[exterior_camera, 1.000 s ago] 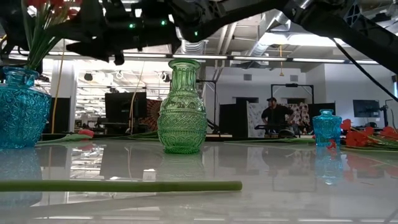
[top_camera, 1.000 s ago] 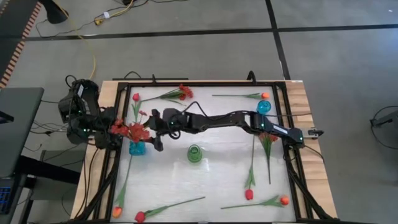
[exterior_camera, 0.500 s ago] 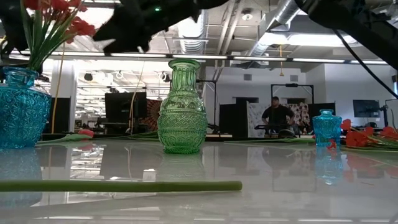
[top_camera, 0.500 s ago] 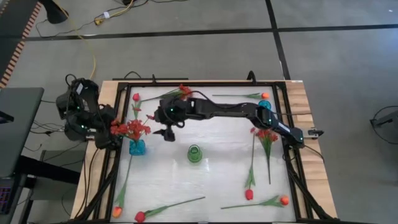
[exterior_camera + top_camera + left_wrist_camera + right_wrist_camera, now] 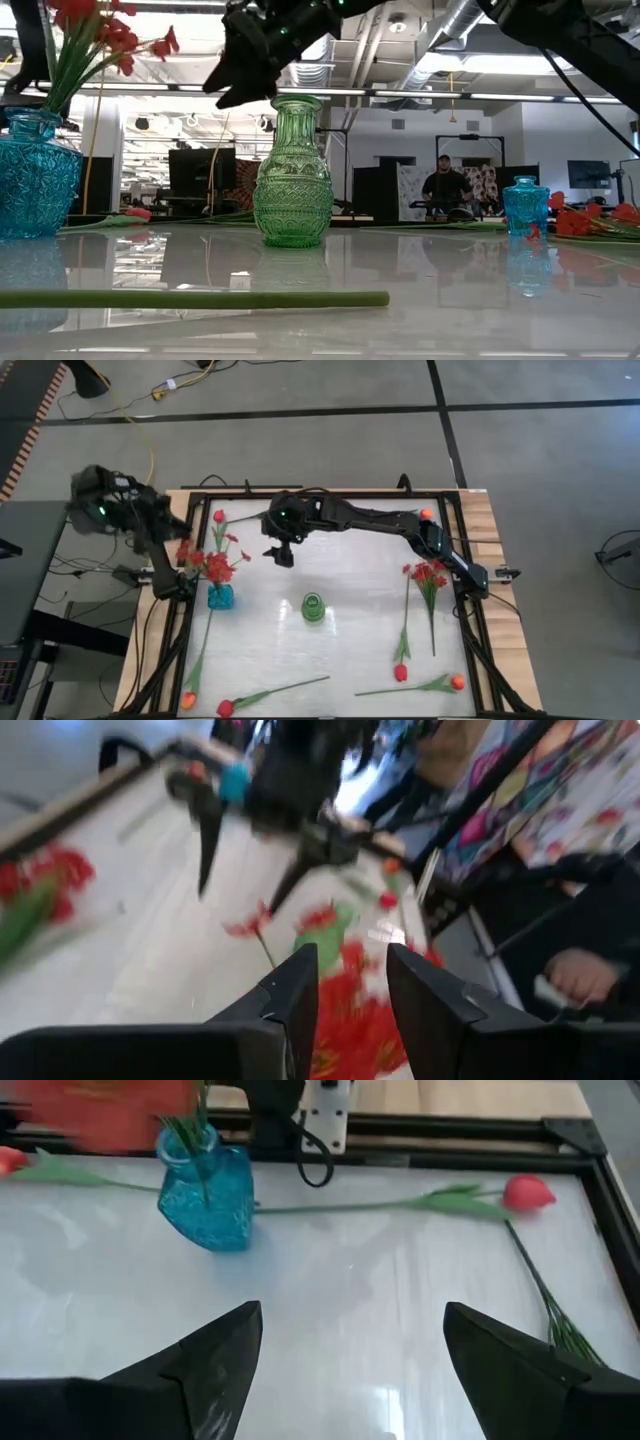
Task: Sort flowers into vase by color
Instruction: Put the bottom red flowers into the left blue vase, then put the top red flowers into the left blue vase
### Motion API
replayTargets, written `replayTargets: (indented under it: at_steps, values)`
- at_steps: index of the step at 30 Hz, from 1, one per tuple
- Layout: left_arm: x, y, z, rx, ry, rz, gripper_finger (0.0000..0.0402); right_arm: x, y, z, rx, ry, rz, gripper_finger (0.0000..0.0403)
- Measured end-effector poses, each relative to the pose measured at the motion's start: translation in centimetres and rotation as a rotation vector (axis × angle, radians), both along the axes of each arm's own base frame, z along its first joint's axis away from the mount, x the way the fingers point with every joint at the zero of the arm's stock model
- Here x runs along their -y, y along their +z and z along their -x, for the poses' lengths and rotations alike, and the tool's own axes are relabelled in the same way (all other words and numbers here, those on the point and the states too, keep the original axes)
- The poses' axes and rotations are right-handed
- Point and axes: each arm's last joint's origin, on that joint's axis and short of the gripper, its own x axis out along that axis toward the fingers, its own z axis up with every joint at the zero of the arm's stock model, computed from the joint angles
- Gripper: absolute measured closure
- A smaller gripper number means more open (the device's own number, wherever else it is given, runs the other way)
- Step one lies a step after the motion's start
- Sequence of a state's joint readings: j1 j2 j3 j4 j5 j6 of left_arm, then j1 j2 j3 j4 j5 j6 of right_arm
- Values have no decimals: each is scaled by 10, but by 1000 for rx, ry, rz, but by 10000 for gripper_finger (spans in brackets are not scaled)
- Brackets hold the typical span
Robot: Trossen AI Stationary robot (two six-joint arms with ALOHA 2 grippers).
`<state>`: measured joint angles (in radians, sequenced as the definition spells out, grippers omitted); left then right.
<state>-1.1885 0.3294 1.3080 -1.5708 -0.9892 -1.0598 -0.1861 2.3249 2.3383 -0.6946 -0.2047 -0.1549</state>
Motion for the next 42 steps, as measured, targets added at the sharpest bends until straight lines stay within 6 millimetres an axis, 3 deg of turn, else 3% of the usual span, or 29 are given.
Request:
replayTargets:
  at_steps: [6, 9, 13, 23, 26, 32, 39, 42]
  values:
    - [-35, 25, 10, 150, 93, -80, 295, 3, -6, 7, -92, -15, -26, 66]
    - [-48, 34, 7, 203, 109, -118, 295, 1, -1, 16, -149, -22, -25, 66]
    - [-58, 44, -11, 253, 58, -141, 295, -1, 18, 35, -205, -57, 14, 67]
    - [-67, 49, -11, 289, 135, -259, 294, 11, 70, 79, -203, -132, 20, 74]
    - [-66, 49, -9, 280, 115, -242, 294, 11, 73, 81, -190, -135, 20, 74]
    - [-51, 42, 15, 214, 178, -228, 294, 1, 69, 76, -195, -103, 27, 74]
    - [-17, 31, 43, 87, 295, -231, 294, -9, 70, 72, -170, -77, 36, 74]
    - [2, 27, 46, 13, 361, -263, 294, -8, 70, 72, -172, -77, 37, 74]
